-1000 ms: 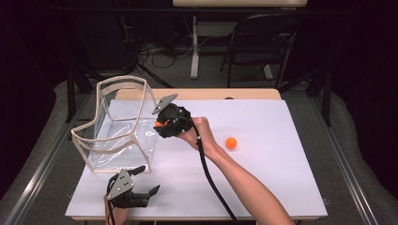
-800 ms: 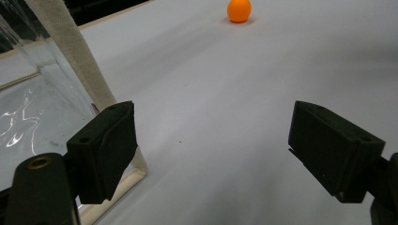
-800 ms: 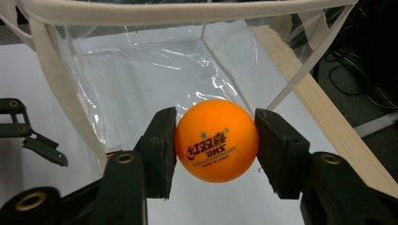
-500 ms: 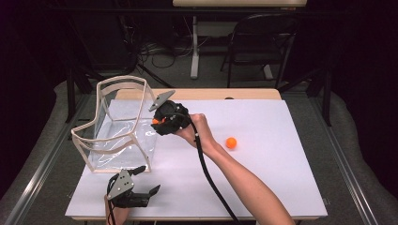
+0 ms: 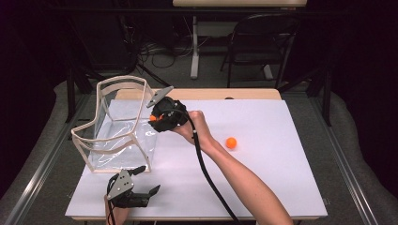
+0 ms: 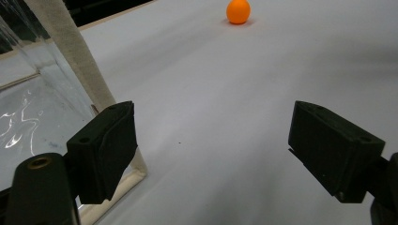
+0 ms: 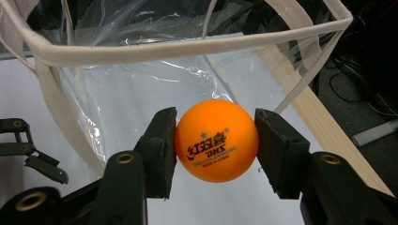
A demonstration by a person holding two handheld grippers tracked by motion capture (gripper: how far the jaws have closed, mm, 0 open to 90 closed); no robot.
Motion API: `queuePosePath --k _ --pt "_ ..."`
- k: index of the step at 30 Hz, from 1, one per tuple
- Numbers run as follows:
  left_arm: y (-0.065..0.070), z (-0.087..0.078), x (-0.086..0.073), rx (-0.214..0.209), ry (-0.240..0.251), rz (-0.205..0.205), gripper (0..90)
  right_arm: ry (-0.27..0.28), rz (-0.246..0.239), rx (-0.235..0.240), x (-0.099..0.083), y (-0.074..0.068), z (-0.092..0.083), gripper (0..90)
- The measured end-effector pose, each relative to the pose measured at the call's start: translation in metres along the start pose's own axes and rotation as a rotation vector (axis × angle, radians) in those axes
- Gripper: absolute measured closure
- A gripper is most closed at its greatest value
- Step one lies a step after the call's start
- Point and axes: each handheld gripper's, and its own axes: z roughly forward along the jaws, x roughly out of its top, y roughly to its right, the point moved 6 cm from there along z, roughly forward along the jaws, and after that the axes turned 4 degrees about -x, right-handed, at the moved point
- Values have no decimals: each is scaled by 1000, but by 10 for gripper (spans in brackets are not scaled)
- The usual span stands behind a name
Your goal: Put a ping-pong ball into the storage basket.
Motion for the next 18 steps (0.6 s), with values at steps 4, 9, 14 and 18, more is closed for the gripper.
queuePosePath --k 4,9,14,18 --pt "0 0 0 2 -3 0 157 5 3 -1 2 2 -1 506" --pt "1 0 0 0 -3 0 157 4 2 0 6 1 0 506" --pt "1 -1 0 -2 -1 1 157 8 3 2 10 0 0 507" --pt "1 -1 0 -2 0 2 157 19 5 2 14 2 -2 507"
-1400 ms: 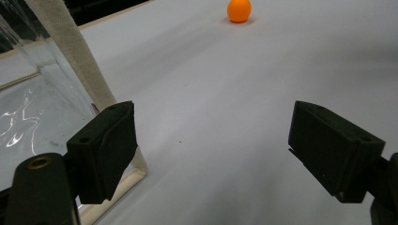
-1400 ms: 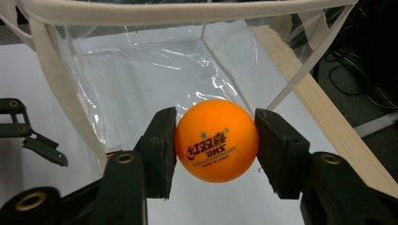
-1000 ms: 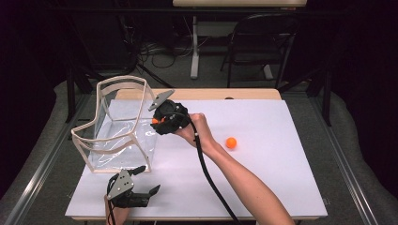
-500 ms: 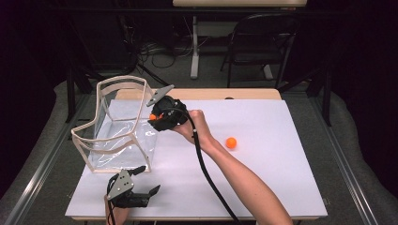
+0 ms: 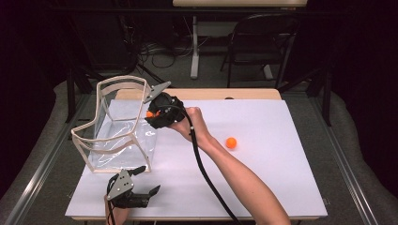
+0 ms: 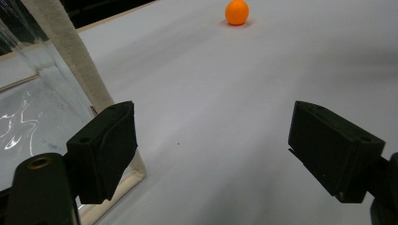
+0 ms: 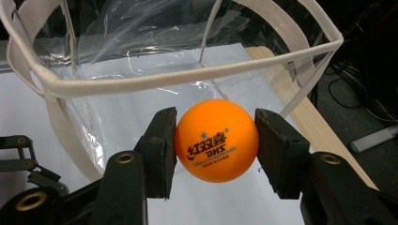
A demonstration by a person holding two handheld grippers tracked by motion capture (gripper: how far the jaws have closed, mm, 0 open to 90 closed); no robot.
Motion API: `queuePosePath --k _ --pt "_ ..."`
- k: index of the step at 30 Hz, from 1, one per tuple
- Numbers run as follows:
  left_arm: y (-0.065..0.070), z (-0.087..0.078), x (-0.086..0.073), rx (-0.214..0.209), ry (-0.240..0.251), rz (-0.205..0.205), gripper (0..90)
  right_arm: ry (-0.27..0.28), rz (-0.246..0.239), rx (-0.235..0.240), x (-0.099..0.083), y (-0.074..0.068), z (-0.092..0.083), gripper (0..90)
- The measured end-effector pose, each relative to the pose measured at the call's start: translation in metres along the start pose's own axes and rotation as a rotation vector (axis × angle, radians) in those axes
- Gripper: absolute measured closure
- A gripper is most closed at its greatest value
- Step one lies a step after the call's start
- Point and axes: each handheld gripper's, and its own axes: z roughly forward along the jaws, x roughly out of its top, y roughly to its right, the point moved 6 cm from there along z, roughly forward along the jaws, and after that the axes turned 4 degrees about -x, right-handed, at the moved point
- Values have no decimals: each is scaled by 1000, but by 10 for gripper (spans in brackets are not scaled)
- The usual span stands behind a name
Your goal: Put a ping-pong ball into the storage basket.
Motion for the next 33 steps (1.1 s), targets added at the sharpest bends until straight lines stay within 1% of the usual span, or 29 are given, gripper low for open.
queuePosePath --k 4,7,8,15,25,33 --pt "1 1 0 0 3 -1 157 -2 -12 -4 4 1 -2 507" --pt "1 1 0 0 3 -1 157 4 0 -4 7 3 -5 507" --pt "1 1 0 0 2 -1 157 5 -5 -10 8 4 -5 507" --pt "1 0 1 -1 1 3 157 11 -7 -15 14 5 -9 507" --pt "2 1 1 -1 -1 6 157 37 -20 -14 31 -2 -12 507" --pt "2 0 1 0 5 5 157 54 -21 -19 39 -3 -9 507"
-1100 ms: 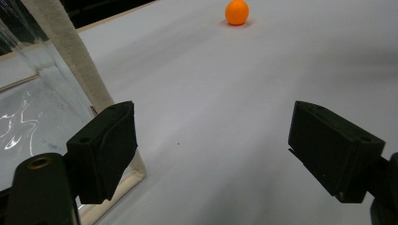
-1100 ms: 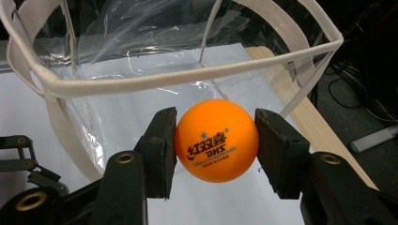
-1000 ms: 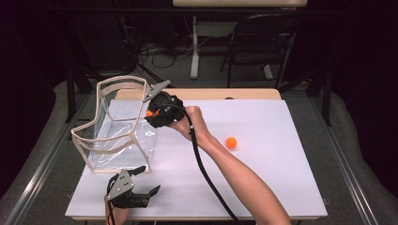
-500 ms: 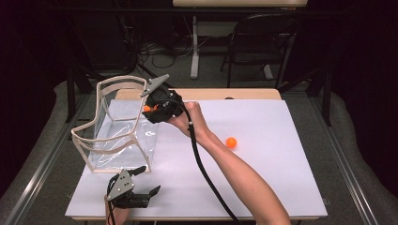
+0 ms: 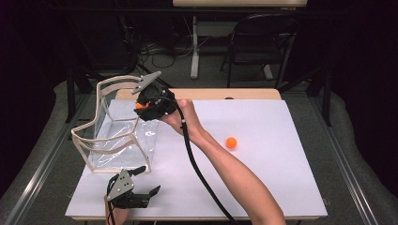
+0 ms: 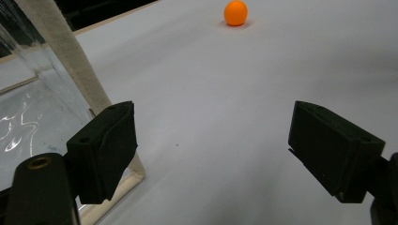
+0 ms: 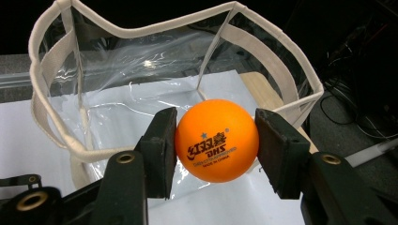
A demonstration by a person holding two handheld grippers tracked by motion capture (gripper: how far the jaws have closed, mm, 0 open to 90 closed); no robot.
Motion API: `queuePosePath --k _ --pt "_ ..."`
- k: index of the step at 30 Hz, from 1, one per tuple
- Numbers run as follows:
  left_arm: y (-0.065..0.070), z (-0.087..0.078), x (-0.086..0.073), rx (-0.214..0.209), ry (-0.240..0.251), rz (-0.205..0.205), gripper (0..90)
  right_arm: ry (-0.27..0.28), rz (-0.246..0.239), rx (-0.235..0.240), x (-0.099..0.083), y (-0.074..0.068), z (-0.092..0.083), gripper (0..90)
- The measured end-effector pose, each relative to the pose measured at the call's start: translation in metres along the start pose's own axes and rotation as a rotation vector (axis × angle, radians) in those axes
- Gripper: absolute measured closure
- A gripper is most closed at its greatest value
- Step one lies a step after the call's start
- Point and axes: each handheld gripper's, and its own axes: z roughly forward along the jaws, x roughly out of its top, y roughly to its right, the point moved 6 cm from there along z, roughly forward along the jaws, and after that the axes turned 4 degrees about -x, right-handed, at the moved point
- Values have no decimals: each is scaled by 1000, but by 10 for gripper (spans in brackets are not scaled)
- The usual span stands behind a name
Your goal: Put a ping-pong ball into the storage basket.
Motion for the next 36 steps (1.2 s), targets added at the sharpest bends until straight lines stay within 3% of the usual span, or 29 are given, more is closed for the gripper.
queuePosePath --k 21,36 --pt "0 0 1 2 1 -2 157 18 -2 -2 14 -6 10 506" --pt "0 0 0 -3 -4 1 157 -1 -12 17 16 -17 25 506"
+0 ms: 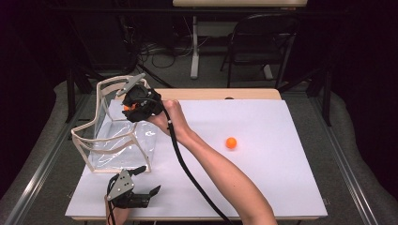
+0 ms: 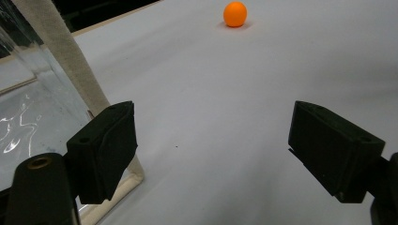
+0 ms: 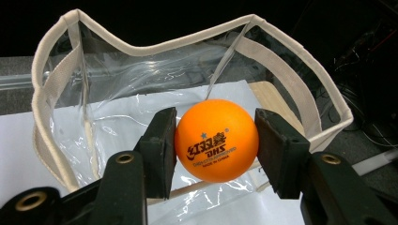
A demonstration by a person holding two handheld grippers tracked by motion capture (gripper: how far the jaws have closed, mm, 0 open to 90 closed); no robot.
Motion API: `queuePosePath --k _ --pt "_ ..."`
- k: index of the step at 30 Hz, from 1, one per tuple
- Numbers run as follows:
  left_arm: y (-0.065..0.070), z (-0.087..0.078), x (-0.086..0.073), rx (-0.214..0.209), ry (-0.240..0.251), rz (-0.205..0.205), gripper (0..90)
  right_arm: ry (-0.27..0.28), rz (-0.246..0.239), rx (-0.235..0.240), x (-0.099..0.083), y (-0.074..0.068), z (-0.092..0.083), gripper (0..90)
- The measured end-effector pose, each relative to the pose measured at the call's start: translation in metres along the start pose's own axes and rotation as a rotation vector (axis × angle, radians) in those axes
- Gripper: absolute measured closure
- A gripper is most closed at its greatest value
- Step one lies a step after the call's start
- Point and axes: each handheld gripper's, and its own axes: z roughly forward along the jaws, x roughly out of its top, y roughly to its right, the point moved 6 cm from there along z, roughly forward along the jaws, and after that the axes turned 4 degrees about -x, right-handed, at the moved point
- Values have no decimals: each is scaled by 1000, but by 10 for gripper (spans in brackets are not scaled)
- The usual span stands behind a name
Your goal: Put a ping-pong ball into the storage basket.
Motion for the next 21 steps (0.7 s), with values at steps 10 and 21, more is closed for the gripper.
queuePosePath --k 10,21 --pt "0 0 0 1 2 0 157 -6 3 16 2 -7 8 505" --pt "0 0 0 1 4 0 157 -36 4 55 2 -16 13 504"
